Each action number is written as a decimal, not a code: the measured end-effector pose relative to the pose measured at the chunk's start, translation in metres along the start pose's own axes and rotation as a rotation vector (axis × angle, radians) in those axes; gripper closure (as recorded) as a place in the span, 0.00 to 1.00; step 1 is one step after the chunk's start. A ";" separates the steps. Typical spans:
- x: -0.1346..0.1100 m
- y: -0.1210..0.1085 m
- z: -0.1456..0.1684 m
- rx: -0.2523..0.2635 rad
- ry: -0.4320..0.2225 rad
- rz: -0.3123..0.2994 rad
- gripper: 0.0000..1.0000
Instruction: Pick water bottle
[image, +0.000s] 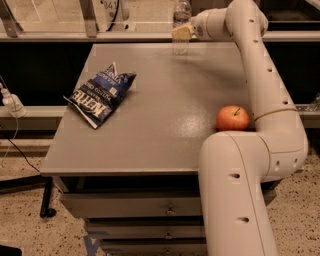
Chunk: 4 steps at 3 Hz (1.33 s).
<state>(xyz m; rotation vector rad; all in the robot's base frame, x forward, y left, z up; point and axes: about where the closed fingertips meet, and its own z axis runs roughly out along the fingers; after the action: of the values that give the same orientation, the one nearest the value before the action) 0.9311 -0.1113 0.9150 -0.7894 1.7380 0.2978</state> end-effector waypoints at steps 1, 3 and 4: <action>0.004 -0.004 -0.002 0.006 0.009 -0.002 0.64; -0.007 -0.011 -0.041 -0.010 0.007 0.007 1.00; -0.026 -0.006 -0.088 -0.066 0.002 0.002 1.00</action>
Offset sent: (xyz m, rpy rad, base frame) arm 0.0081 -0.0400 0.0128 -0.0054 0.0072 -0.0403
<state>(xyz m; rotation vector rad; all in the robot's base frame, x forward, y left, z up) 0.8712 -0.1567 0.9682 -0.8359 1.7378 0.3577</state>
